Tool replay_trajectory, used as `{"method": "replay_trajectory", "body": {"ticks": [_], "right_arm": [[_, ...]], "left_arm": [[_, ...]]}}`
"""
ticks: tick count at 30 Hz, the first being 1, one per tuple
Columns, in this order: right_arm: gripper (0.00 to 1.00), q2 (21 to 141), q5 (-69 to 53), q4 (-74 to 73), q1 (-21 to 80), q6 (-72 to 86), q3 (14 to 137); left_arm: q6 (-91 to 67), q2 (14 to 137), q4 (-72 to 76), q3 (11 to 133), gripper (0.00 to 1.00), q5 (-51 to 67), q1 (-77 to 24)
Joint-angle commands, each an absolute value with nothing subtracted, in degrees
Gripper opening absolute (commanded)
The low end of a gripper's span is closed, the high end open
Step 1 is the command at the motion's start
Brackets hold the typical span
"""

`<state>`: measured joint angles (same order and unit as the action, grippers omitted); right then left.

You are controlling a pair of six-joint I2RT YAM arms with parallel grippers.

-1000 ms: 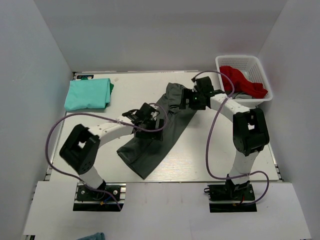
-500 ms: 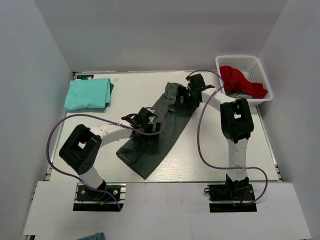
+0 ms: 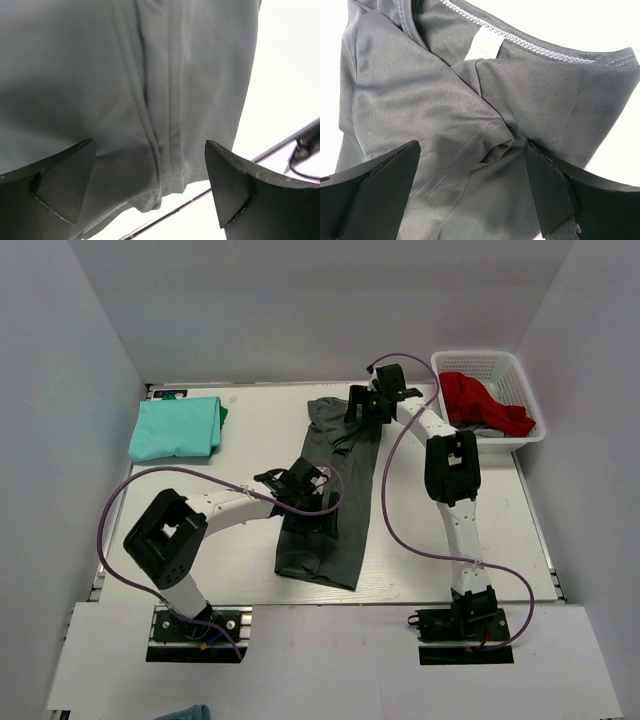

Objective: Fold and stack the t-shirts
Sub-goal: Rotate the tshirt 90 degrees

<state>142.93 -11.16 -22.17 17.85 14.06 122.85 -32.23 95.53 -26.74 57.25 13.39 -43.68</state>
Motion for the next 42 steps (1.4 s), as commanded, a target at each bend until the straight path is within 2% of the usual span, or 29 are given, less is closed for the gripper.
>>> {"method": "replay_trajectory", "body": {"ticks": [1,4,6,11,15,19,25,32,35,39,42], "right_arm": [[0.90,136.1,-12.7,-22.7,18.1,11.1,122.0],[0.90,129.3,-12.7,-23.4,18.4,10.7,118.6],[0.90,123.8,-12.1,-23.6,19.0,10.8,111.7],[0.90,111.6,-8.7,-23.8,21.4,14.8,95.9],[0.90,107.0,-7.4,-22.9,25.6,17.7,86.7],[0.90,104.6,-2.9,-22.1,30.2,21.0,78.3],[0.90,113.2,8.1,-27.9,33.9,25.3,83.0],[0.90,125.4,11.7,-30.8,33.8,27.9,91.5],[0.90,131.5,14.5,-34.2,32.9,28.3,99.6],[0.90,136.0,12.3,-35.7,31.7,25.8,109.8],[0.90,134.9,6.1,-35.2,32.2,22.3,111.0]], "left_arm": [[-32.3,89.9,-28.7,60.7,1.00,6.6,-43.7],[-32.9,86.0,-27.6,61.3,1.00,3.4,-42.6],[-32.9,84.1,-27.6,61.9,1.00,-1.8,-42.1],[-32.2,84.1,-26.3,61.9,1.00,-4.6,-42.1],[-31.4,86.4,-26.4,62.5,1.00,-3.5,-42.1],[-33.1,82.9,-25.4,56.6,1.00,-3.5,-42.1],[-37.6,73.5,-24.2,43.7,1.00,-4.1,-42.1],[-42.9,67.2,-28.0,36.4,1.00,-6.2,-42.1],[-43.9,65.0,-27.5,34.5,1.00,-6.2,-42.1],[-42.0,64.2,-27.5,34.5,1.00,-4.4,-42.1],[-40.0,64.8,-26.4,34.5,1.00,-2.6,-42.9]]}}
